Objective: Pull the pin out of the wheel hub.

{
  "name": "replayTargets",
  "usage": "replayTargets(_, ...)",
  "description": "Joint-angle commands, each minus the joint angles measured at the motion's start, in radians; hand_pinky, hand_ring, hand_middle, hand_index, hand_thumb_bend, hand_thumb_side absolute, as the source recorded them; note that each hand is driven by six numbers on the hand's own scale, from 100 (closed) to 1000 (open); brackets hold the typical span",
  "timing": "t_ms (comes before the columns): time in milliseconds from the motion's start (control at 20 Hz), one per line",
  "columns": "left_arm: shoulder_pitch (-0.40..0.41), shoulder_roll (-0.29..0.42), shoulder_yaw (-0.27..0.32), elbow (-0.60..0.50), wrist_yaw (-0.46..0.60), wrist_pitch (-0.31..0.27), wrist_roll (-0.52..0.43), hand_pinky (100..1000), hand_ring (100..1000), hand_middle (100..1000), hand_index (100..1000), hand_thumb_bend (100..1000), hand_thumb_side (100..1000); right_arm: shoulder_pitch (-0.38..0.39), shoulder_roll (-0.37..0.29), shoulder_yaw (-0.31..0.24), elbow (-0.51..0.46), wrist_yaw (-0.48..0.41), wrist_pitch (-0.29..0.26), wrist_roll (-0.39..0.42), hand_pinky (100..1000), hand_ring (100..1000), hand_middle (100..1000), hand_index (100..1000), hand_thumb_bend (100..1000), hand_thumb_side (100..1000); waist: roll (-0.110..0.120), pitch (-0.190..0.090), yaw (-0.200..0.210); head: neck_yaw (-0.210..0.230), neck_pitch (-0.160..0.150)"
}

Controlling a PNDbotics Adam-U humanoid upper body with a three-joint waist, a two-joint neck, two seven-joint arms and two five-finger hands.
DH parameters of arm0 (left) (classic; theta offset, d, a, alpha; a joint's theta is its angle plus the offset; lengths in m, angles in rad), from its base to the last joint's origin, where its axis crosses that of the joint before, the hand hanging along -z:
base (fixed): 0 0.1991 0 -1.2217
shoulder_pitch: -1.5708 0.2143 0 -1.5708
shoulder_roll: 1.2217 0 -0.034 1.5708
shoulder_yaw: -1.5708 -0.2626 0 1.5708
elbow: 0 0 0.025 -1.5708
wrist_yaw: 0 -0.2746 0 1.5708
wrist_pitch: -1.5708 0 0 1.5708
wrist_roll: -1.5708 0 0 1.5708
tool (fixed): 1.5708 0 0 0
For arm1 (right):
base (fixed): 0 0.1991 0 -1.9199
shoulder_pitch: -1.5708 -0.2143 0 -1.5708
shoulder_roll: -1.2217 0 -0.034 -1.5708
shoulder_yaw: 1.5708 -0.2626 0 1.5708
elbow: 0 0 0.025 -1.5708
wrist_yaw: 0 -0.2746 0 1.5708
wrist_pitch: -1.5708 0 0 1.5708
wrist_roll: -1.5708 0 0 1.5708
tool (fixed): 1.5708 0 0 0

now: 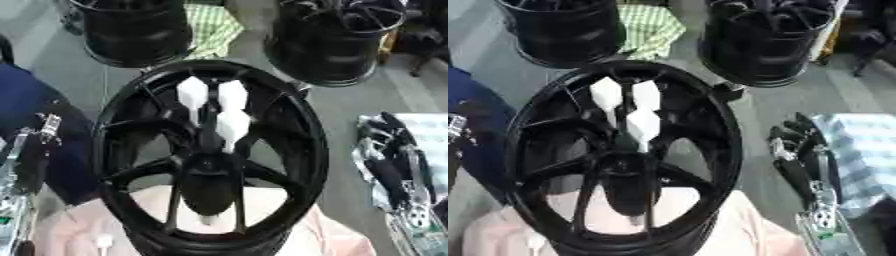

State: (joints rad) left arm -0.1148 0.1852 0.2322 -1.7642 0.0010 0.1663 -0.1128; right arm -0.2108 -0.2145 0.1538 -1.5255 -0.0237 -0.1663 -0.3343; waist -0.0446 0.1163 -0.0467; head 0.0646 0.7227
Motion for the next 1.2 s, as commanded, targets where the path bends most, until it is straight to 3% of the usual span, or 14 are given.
replayTargets(50,-0.005,0.01,0.004,-0.023,0.002,-0.002,0.001,713,624,737,856,347,699,-0.018,-0.015,-0.011,-0.02,0.002,0.004,-0.002,707,726,753,908,246,372,0.003,-0.019,0.002,0.001,-0.009)
replayTargets(100,-0.005,0.009,0.004,-0.024,0.003,-0.002,0.001,713,624,737,856,347,699,-0.024,-0.019,-0.012,-0.02,0.006,0.008,-0.002,706,725,753,909,219,406,0.003,-0.02,0.002,0.002,-0.009)
replayTargets(150,-0.004,0.009,0.004,-0.024,0.003,-0.002,0.001,713,624,737,856,348,699,-0.03,-0.025,-0.014,-0.019,0.01,0.012,-0.002,706,725,753,909,249,372,0.003,-0.02,0.002,0.002,-0.008)
replayTargets(350,-0.001,0.011,0.001,-0.024,0.003,-0.002,-0.002,713,625,737,856,349,699,-0.08,-0.071,-0.022,-0.019,0.041,0.044,0.011,696,717,756,913,261,377,0.002,-0.026,0.008,0.002,-0.001)
replayTargets(600,0.002,0.014,-0.002,-0.023,0.004,-0.002,-0.005,713,625,737,855,351,699,-0.209,-0.179,-0.025,-0.032,0.122,0.123,0.095,690,707,766,926,288,384,-0.003,-0.033,0.019,-0.004,0.006)
replayTargets(750,0.004,0.017,-0.004,-0.022,0.004,-0.002,-0.008,713,625,737,856,350,699,-0.32,-0.253,-0.012,-0.042,0.176,0.175,0.197,689,704,775,937,299,386,-0.006,-0.037,0.025,-0.005,0.009)
replayTargets(950,0.007,0.02,-0.007,-0.022,0.003,-0.003,-0.011,713,625,737,856,351,699,-0.485,-0.333,0.025,-0.032,0.233,0.221,0.397,680,684,785,946,328,380,-0.008,-0.044,0.034,-0.013,0.015)
replayTargets(1200,0.01,0.023,-0.011,-0.021,0.002,-0.003,-0.015,713,625,737,856,354,698,-0.694,-0.366,0.088,0.048,0.243,0.244,0.622,667,664,794,947,395,399,-0.012,-0.05,0.045,-0.021,0.015)
